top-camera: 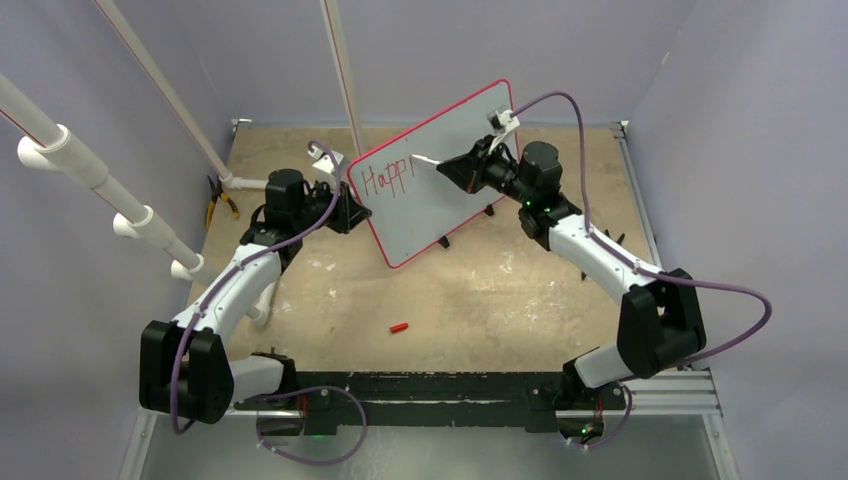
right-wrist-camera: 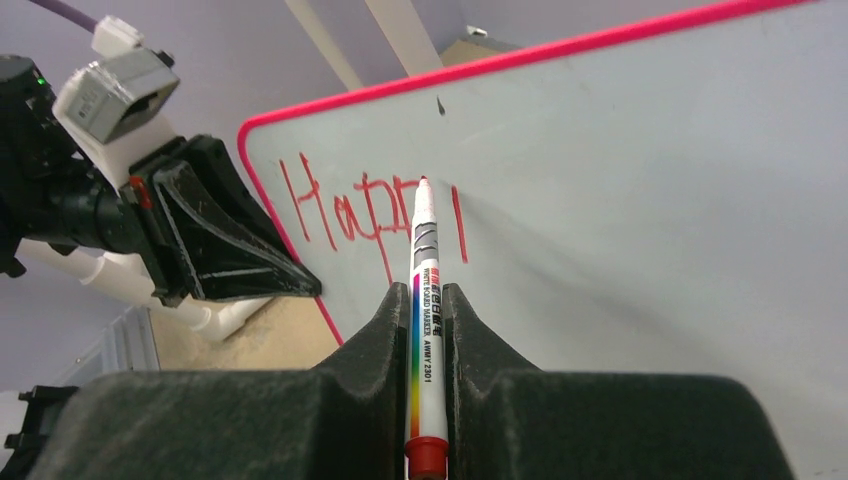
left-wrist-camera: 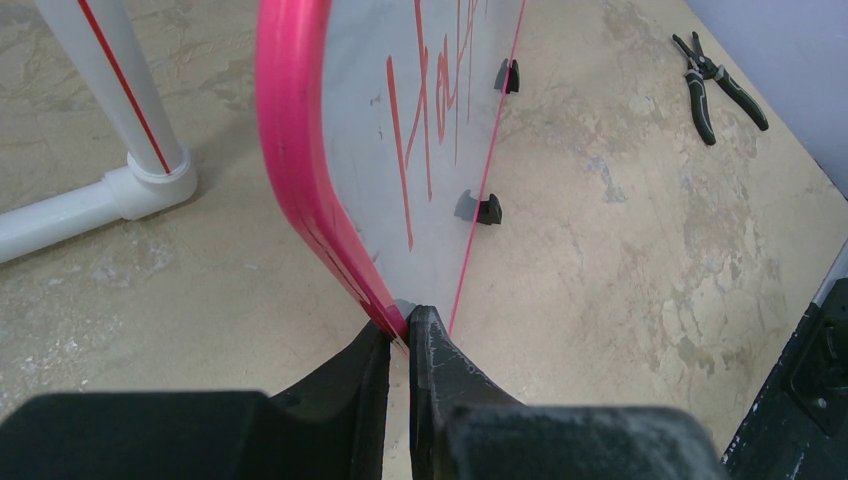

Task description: Write a sentence on the whiteboard

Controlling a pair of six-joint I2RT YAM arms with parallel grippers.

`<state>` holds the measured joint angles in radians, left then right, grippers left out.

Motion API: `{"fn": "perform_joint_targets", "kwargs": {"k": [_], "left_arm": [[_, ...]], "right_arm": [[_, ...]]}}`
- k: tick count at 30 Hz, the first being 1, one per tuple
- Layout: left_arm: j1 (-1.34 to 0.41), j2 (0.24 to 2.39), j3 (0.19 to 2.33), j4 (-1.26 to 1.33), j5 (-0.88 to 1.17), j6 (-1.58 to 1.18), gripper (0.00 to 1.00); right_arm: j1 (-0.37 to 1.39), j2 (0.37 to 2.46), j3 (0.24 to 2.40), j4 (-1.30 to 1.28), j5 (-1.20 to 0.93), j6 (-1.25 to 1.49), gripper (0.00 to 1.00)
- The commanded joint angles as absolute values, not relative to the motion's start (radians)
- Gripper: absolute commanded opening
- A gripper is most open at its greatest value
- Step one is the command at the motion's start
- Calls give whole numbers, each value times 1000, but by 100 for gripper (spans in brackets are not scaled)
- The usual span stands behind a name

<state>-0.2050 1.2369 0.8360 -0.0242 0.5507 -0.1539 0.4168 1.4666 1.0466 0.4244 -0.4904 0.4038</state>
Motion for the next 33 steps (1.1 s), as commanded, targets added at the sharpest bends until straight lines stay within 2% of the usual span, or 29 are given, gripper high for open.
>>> {"fn": "perform_joint_targets", "kwargs": {"k": [1,13,27,33], "left_arm": [[-215,1239,854,3,541,-123,0],[-216,1241,855,5,547,-124,0],[-218,1238,853,3,545,-123,0],[-219,1238,852,2,543,-123,0]], "right_arm": [[420,1482,1108,488,-491,417,0],[420,1538,1126,496,-476,416,0],[420,1448,1049,492,-449,415,0],[419,1469,1044,492,-436,417,0]]}}
